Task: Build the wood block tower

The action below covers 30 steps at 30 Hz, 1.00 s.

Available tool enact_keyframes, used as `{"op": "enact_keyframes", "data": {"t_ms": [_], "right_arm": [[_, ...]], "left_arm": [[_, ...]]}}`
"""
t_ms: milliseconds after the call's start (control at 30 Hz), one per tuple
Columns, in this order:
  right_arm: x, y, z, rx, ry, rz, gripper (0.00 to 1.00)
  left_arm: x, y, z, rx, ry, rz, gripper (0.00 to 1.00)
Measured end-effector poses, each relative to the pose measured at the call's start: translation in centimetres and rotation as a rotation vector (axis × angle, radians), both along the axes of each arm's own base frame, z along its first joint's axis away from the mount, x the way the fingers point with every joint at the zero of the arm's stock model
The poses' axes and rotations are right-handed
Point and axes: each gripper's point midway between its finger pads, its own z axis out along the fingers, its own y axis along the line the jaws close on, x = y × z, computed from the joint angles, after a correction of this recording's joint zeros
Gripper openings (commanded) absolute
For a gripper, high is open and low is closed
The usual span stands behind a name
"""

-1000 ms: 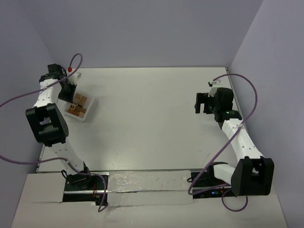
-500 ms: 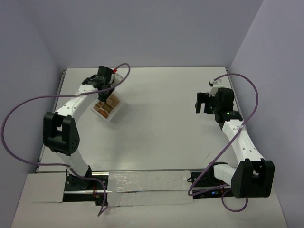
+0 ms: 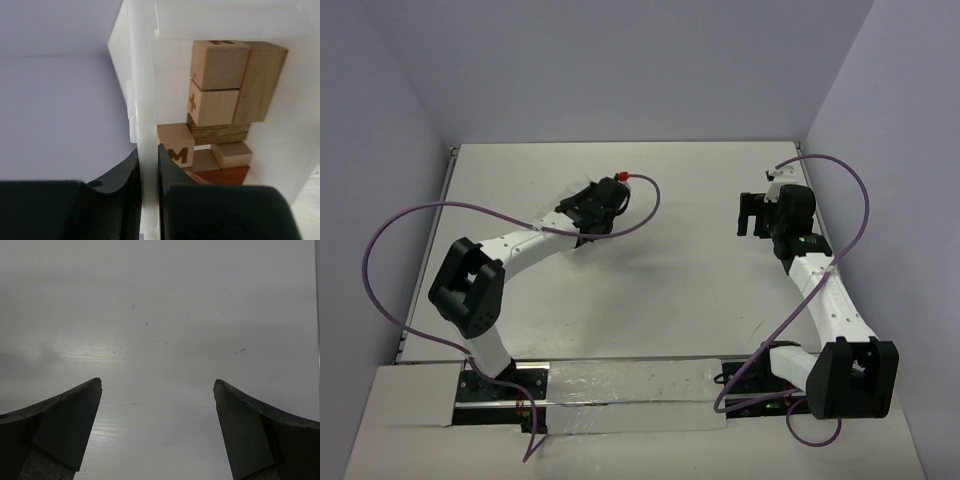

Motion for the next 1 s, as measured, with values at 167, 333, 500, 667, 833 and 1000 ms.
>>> {"op": "enact_keyframes", "data": {"t_ms": [167, 333, 500, 667, 833, 1000], "right_arm": [[0.0, -1.5, 0.0, -0.014, -0.001, -0.063, 1.00], [-0.1, -2.5, 0.0, -0.013, -0.001, -0.102, 1.00], [-0.1, -2.9, 0.0, -0.010, -0.002, -0.120, 1.00], [-0.2, -3.4, 0.2, -0.008, -0.007, -0.134, 1.00], [-0.2, -3.5, 0.4, -0.005, -0.012, -0.137, 1.00], [-0.2, -3.6, 0.4, -0.003, -0.013, -0.137, 1.00]], "left_arm": [[-0.5, -0.3, -0.3, 0.144, -0.061, -0.039, 0.00], [-0.4, -0.8, 0.9, 0.251, -0.145, -0.064, 0.00], [-1.2, -3.6, 2.6, 0.361, -0.293, -0.174, 0.00], [-2.1, -5.1, 2.5, 0.529, -0.351, -0.251, 0.00], [-2.4, -5.3, 2.0, 0.635, -0.343, -0.272, 0.00], [-3.0, -6.5, 1.4, 0.712, -0.338, -0.316, 0.00]]}}
